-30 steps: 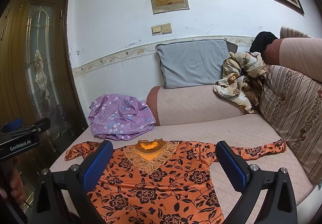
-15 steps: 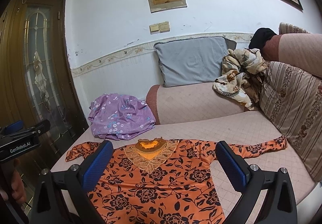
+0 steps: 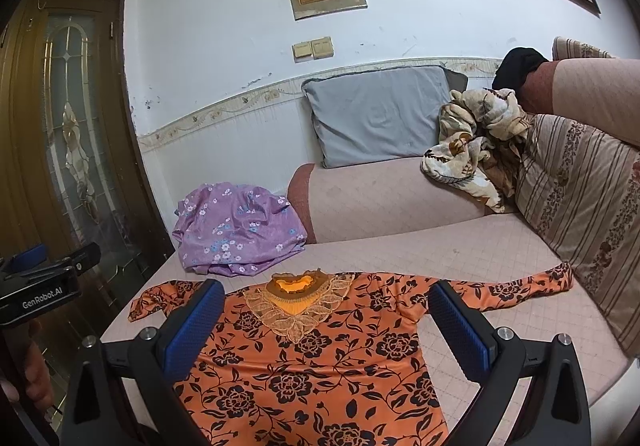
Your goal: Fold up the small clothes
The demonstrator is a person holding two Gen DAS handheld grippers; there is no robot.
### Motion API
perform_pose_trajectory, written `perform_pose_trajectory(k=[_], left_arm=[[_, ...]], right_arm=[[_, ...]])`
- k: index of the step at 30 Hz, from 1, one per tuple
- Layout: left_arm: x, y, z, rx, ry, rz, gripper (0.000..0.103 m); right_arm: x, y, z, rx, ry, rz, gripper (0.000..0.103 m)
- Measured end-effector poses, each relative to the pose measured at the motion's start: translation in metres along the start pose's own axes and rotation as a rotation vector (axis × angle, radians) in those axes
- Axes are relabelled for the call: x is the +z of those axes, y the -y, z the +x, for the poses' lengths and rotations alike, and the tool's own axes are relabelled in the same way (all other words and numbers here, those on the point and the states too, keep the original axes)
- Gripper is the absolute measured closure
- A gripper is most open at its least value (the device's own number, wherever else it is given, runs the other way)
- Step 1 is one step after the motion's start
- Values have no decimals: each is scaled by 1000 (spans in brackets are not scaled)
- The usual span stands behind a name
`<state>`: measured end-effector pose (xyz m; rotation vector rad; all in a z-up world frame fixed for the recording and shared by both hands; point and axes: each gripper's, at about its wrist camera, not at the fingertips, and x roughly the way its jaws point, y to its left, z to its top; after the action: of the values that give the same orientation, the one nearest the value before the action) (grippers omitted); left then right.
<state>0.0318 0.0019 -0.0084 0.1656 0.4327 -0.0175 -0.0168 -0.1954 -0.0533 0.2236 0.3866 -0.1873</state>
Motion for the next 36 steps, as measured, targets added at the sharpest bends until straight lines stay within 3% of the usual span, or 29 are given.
perform_pose_trajectory(k=[19, 26, 32, 36], left_arm=[[-7, 6, 32, -2, -53, 4, 0], [-14, 14, 62, 3, -90, 19, 0], [-25, 33, 117, 15, -141, 50, 0], [-53, 59, 202, -63, -307, 66, 0]], right_arm=[[-5, 7, 29, -4, -52, 21, 0], [-10, 6, 58, -4, -90, 18, 0], [-21, 29, 112, -24, -152, 63, 0], [-33, 75, 154, -63, -192, 140, 0]])
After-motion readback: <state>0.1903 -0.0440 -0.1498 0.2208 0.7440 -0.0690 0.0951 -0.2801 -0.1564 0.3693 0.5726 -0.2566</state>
